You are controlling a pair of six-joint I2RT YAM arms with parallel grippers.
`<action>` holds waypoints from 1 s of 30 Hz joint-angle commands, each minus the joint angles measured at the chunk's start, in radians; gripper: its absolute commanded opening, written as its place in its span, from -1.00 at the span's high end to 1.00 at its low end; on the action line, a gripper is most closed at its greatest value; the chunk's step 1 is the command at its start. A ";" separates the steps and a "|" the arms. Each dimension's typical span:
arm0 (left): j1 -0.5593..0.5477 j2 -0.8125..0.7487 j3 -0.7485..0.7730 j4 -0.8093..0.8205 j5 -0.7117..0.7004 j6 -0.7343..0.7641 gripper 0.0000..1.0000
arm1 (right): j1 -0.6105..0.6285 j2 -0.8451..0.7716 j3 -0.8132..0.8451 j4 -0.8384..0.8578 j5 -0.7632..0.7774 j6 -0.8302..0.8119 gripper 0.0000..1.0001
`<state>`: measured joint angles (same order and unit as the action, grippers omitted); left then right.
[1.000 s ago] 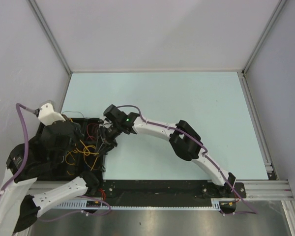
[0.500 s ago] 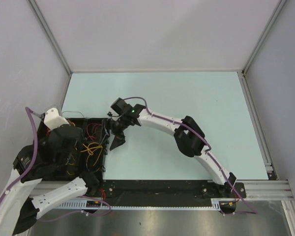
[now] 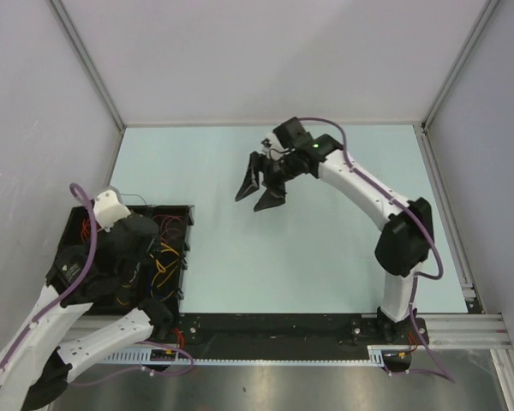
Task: Untangle the cables
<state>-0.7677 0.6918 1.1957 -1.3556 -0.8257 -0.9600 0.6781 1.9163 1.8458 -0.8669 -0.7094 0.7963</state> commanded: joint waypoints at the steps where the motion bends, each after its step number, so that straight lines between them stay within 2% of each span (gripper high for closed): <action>1: 0.057 0.057 -0.053 -0.112 0.055 -0.028 0.99 | -0.067 -0.128 -0.106 -0.047 0.004 -0.054 -0.39; 5: 0.224 0.104 -0.119 -0.030 0.172 0.065 0.99 | -0.107 -0.198 -0.171 -0.038 -0.012 -0.049 -0.39; 10: 0.352 0.109 -0.160 0.082 0.322 0.162 0.99 | -0.120 -0.218 -0.194 -0.021 -0.025 -0.039 -0.38; 14: 0.457 0.172 -0.188 0.107 0.378 0.172 0.99 | -0.127 -0.227 -0.194 -0.014 -0.033 -0.034 -0.38; 19: 0.586 0.160 -0.281 0.268 0.583 0.191 0.99 | -0.143 -0.226 -0.197 -0.011 -0.047 -0.042 -0.38; 25: 0.677 0.207 -0.285 0.234 0.507 0.244 0.99 | -0.166 -0.218 -0.197 -0.009 -0.059 -0.046 -0.38; 30: 0.712 0.242 -0.335 0.279 0.531 0.254 0.99 | -0.181 -0.198 -0.183 -0.003 -0.081 -0.048 -0.38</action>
<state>-0.0772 0.9115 0.8932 -1.1206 -0.3138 -0.7403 0.5102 1.7397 1.6493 -0.8913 -0.7506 0.7647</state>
